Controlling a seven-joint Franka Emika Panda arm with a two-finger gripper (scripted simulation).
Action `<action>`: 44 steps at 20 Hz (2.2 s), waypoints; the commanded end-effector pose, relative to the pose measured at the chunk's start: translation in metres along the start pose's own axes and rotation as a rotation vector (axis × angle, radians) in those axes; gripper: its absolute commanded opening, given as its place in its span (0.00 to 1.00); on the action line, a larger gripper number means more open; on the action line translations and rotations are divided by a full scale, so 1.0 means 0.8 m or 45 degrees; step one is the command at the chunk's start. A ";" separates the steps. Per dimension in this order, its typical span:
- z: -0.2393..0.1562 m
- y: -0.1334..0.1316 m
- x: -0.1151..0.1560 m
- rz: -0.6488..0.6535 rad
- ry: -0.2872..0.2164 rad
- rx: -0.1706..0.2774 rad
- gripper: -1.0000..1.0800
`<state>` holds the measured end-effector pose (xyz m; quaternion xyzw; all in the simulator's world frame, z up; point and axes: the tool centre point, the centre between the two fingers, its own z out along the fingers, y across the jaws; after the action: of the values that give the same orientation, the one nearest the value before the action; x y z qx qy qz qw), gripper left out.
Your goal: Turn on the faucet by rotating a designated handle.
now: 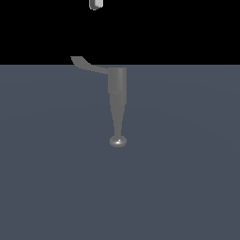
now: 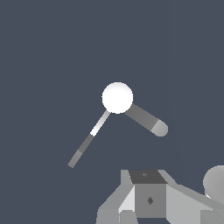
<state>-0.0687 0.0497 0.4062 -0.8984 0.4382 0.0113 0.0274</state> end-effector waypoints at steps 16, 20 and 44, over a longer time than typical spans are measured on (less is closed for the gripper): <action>0.091 -0.090 0.009 0.516 0.029 -0.026 0.00; 0.110 -0.105 0.009 0.610 0.043 -0.030 0.00; 0.139 -0.109 -0.003 0.753 0.069 -0.032 0.00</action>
<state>0.0036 0.1122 0.2989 -0.7321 0.6812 0.0002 -0.0002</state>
